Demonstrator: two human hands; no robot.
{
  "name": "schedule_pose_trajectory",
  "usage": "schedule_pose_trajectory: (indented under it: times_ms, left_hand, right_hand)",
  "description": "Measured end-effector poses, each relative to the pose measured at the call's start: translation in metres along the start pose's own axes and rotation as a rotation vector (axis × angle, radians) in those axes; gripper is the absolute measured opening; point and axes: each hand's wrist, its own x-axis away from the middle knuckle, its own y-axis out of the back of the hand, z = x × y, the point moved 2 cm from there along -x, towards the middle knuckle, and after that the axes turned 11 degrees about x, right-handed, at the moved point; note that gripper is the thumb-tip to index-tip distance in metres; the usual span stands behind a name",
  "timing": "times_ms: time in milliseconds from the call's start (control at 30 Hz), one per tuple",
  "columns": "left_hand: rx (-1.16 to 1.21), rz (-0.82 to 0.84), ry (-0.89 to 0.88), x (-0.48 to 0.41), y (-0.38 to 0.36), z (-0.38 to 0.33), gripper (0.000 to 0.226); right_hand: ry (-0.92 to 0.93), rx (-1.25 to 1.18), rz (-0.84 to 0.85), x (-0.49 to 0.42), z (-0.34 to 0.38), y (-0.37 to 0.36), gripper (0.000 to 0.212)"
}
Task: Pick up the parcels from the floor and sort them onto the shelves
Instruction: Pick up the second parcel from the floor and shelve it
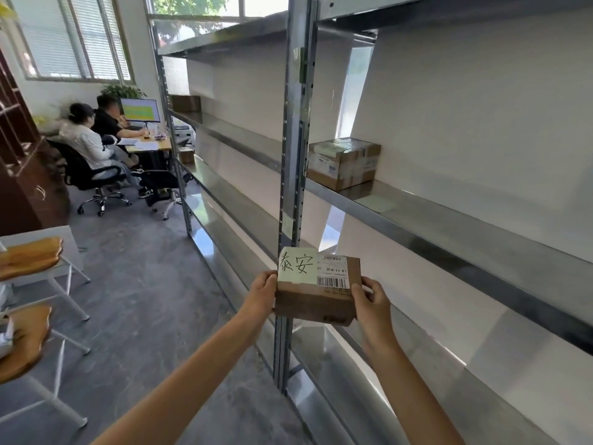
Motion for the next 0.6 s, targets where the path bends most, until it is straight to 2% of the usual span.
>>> schedule_pose_trajectory:
  times_ms: [600]
  left_hand:
    - [-0.075, 0.075, 0.111, -0.157, -0.052, 0.032, 0.036]
  right_hand:
    - [-0.133, 0.138, -0.109, -0.113, -0.042, -0.018, 0.021]
